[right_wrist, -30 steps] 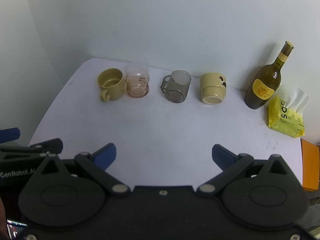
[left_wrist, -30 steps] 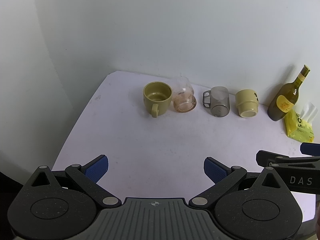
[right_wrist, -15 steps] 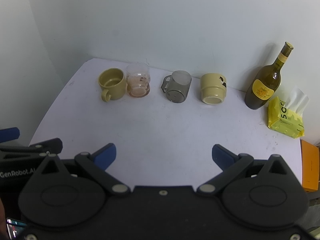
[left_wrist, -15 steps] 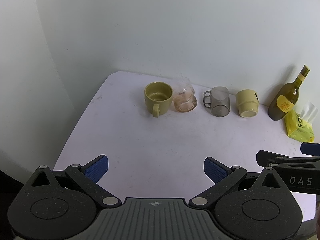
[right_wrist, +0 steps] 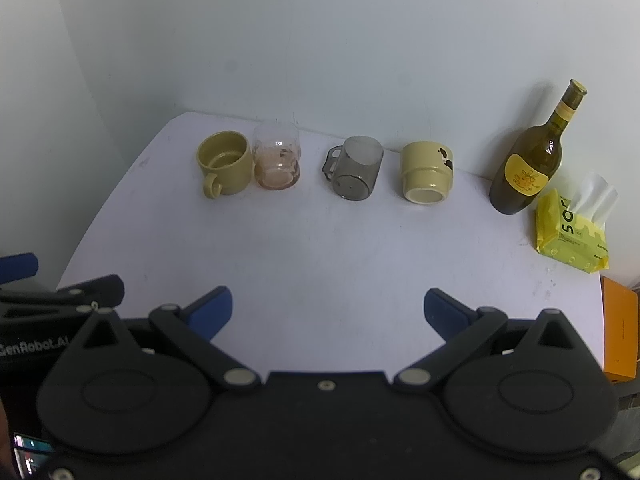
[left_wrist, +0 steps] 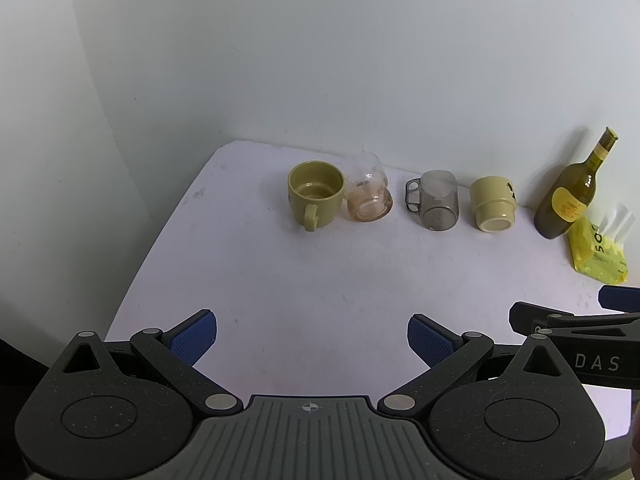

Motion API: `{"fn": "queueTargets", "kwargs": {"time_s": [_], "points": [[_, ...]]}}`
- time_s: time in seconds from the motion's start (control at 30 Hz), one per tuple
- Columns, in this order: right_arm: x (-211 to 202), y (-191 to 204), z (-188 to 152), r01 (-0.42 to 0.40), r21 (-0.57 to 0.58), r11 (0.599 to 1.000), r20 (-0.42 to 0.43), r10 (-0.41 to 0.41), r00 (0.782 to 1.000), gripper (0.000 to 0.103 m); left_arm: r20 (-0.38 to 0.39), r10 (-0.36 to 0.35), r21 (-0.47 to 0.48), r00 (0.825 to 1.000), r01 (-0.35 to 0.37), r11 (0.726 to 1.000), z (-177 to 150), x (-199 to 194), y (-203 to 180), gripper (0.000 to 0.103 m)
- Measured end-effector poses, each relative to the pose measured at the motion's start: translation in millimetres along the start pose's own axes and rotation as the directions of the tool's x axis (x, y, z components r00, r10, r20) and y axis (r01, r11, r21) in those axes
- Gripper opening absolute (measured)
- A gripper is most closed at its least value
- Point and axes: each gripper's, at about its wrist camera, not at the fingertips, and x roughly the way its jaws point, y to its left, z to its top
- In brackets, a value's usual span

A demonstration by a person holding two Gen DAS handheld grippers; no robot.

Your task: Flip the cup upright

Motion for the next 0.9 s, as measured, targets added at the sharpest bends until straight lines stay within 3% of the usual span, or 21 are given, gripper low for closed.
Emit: {"fn": "queueTargets", "kwargs": {"time_s": [0.9], "points": [[3, -5, -4, -0.004, 0.000, 1.000, -0.009, 0.004, 1.000, 0.103, 0.001, -0.003, -0.001, 1.000, 0.003, 1.000, -11, -5, -2, 0.103]]}}
